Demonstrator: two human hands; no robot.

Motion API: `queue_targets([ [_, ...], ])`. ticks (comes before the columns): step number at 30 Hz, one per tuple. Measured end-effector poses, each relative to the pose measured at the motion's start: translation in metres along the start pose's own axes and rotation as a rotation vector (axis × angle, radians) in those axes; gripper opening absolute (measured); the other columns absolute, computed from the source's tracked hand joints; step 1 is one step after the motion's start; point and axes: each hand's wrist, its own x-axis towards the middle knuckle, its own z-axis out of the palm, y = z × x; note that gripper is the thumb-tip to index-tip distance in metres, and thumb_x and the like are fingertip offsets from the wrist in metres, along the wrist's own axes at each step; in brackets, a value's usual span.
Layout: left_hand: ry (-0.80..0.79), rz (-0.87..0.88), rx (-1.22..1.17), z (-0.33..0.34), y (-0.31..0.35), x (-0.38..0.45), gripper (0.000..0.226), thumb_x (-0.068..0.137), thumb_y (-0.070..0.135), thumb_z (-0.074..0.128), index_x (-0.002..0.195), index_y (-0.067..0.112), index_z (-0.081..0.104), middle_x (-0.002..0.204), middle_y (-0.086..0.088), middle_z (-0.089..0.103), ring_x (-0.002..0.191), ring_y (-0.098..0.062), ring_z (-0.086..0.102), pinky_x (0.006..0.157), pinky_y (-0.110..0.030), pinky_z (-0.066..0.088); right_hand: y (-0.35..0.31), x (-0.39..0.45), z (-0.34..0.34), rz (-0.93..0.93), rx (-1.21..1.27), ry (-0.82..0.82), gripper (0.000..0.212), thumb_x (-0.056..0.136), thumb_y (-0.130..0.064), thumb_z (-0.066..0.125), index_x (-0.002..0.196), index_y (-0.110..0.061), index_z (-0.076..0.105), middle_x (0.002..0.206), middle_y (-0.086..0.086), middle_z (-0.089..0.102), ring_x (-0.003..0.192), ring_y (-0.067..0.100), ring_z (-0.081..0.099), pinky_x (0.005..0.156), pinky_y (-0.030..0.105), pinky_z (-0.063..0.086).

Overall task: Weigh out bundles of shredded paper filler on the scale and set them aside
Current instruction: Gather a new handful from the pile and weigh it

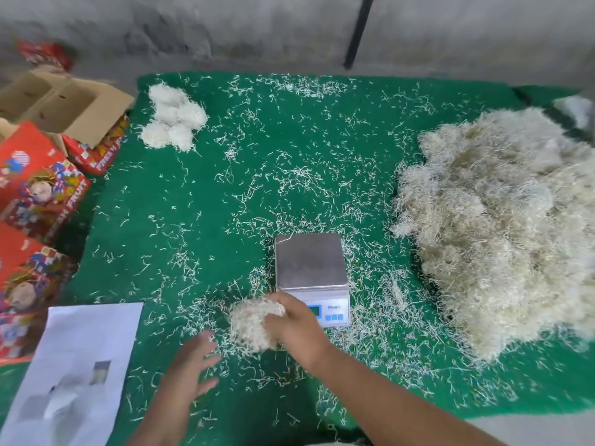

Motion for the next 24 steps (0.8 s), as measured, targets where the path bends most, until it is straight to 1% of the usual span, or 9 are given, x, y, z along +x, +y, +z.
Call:
queue_targets([
  [3,-0.135,0.197,0.155,0.042,0.05,0.019,0.033,0.102,0.063,0.042,0.129,0.048,0.054,0.126,0.021,0.057,0.103,-0.01,0.062,0.097,-0.038,0.047,-0.008,-0.02,-0.026,0.011,-0.063,0.011,0.057,0.084,-0.031,0.064,0.14,-0.04,0.056,0.096,-0.001,0.069,0.082,0.017,0.058,0.077,0.04,0.055],
  [6,-0.154,0.329,0.344,0.082,0.08,0.049,0.021,0.108,0.041,0.048,0.116,0.039,0.067,0.119,0.015,0.065,0.093,-0.006,0.061,0.083,-0.032,0.052,-0.002,-0.035,-0.048,0.034,0.0,0.107,0.046,0.096,-0.023,0.067,0.139,-0.036,0.055,0.1,-0.006,0.069,0.082,0.01,0.07,0.07,0.016,0.053],
  [8,-0.156,0.415,0.525,0.103,0.095,0.075,0.023,0.109,0.029,0.048,0.108,0.035,0.07,0.111,0.017,0.067,0.093,-0.009,0.063,0.085,-0.031,0.052,0.007,-0.047,-0.063,0.041,0.011,0.176,0.04,0.097,-0.029,0.067,0.132,-0.042,0.055,0.094,-0.016,0.071,0.103,0.011,0.071,0.07,0.014,0.058],
  [11,-0.248,0.429,0.589,0.136,0.117,0.112,0.028,0.106,0.013,0.047,0.101,0.029,0.07,0.105,0.008,0.071,0.094,-0.015,0.066,0.08,-0.028,0.051,0.023,-0.066,-0.085,0.06,0.016,0.244,0.038,0.087,-0.039,0.068,0.124,-0.047,0.061,0.091,-0.021,0.076,0.088,0.007,0.074,0.075,0.03,0.06],
  [13,-0.275,0.382,0.615,0.152,0.127,0.139,0.029,0.106,0.01,0.046,0.108,0.024,0.071,0.112,0.001,0.072,0.091,-0.015,0.065,0.077,-0.029,0.053,0.034,-0.072,-0.097,0.087,0.06,0.31,0.035,0.088,-0.027,0.072,0.121,-0.039,0.069,0.091,-0.008,0.078,0.078,0.021,0.069,0.081,0.049,0.061],
  [16,-0.152,0.348,0.58,0.158,0.14,0.17,0.034,0.104,0.006,0.049,0.132,0.016,0.065,0.122,-0.007,0.068,0.091,-0.021,0.065,0.084,-0.043,0.06,0.048,-0.075,-0.106,0.135,0.126,0.362,0.041,0.092,-0.005,0.071,0.117,-0.038,0.07,0.09,-0.021,0.078,0.078,0.0,0.073,0.072,0.02,0.058],
  [19,0.081,0.434,0.466,0.147,0.153,0.173,0.038,0.102,0.005,0.053,0.137,0.015,0.062,0.139,-0.006,0.06,0.074,-0.007,0.058,0.065,-0.026,0.052,0.049,-0.079,-0.11,0.152,0.197,0.377,0.052,0.091,0.0,0.07,0.102,-0.05,0.075,0.089,-0.018,0.079,0.08,-0.004,0.074,0.06,0.014,0.056],
  [22,0.106,0.477,0.4,0.142,0.146,0.137,0.023,0.102,0.014,0.056,0.118,0.021,0.07,0.127,0.0,0.069,0.104,-0.022,0.068,0.084,-0.035,0.053,0.038,-0.08,-0.109,0.184,0.238,0.376,0.043,0.091,-0.001,0.071,0.112,-0.039,0.077,0.094,-0.003,0.081,0.082,0.017,0.078,0.074,0.032,0.065],
  [24,-0.096,0.369,0.278,0.146,0.124,0.091,0.018,0.104,0.036,0.059,0.114,0.026,0.069,0.12,0.0,0.072,0.107,-0.018,0.068,0.082,-0.035,0.052,0.026,-0.081,-0.11,0.15,0.245,0.353,0.046,0.087,-0.015,0.076,0.126,-0.038,0.069,0.094,0.0,0.081,0.089,0.023,0.075,0.098,0.051,0.059],
])
